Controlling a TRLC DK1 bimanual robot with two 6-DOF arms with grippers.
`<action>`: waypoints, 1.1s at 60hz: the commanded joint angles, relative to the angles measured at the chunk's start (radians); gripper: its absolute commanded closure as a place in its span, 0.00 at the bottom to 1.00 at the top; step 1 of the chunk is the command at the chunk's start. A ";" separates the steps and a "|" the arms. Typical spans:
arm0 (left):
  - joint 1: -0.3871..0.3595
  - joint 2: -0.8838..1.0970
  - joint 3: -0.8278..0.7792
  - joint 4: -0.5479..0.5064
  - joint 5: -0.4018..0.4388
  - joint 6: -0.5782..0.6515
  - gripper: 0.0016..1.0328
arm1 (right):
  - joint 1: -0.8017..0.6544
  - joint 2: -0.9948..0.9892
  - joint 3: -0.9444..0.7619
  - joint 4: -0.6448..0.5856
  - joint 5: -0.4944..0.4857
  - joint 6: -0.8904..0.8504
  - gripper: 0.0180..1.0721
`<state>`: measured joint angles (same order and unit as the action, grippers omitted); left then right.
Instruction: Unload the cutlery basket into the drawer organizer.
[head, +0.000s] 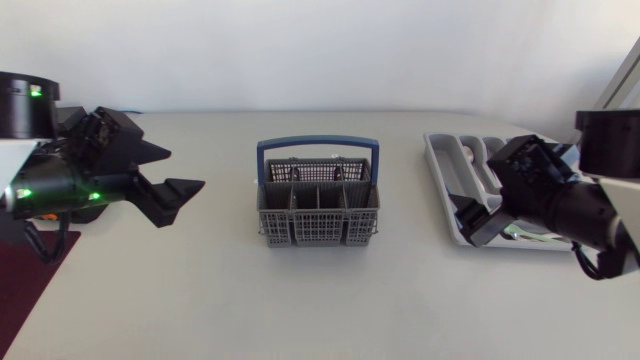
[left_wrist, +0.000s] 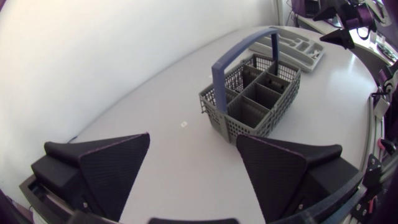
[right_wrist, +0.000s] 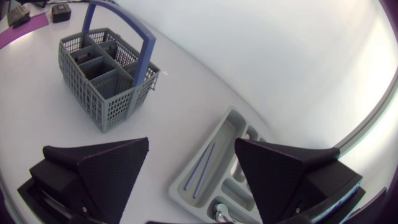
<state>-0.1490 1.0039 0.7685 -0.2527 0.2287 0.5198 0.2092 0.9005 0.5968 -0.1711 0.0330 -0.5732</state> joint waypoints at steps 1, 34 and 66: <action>0.009 -0.076 -0.049 -0.005 -0.029 -0.030 0.05 | -0.033 -0.089 -0.035 -0.028 0.022 -0.001 0.05; 0.054 -0.430 -0.216 0.040 -0.092 -0.222 0.05 | -0.125 -0.498 -0.211 -0.046 -0.034 0.188 0.05; 0.111 -0.764 -0.514 0.177 -0.159 -0.409 0.05 | -0.185 -0.783 -0.484 0.108 -0.033 0.461 0.05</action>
<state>-0.0483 0.2722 0.2981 -0.0956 0.0834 0.1497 0.0349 0.1501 0.1589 -0.0879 -0.0029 -0.1776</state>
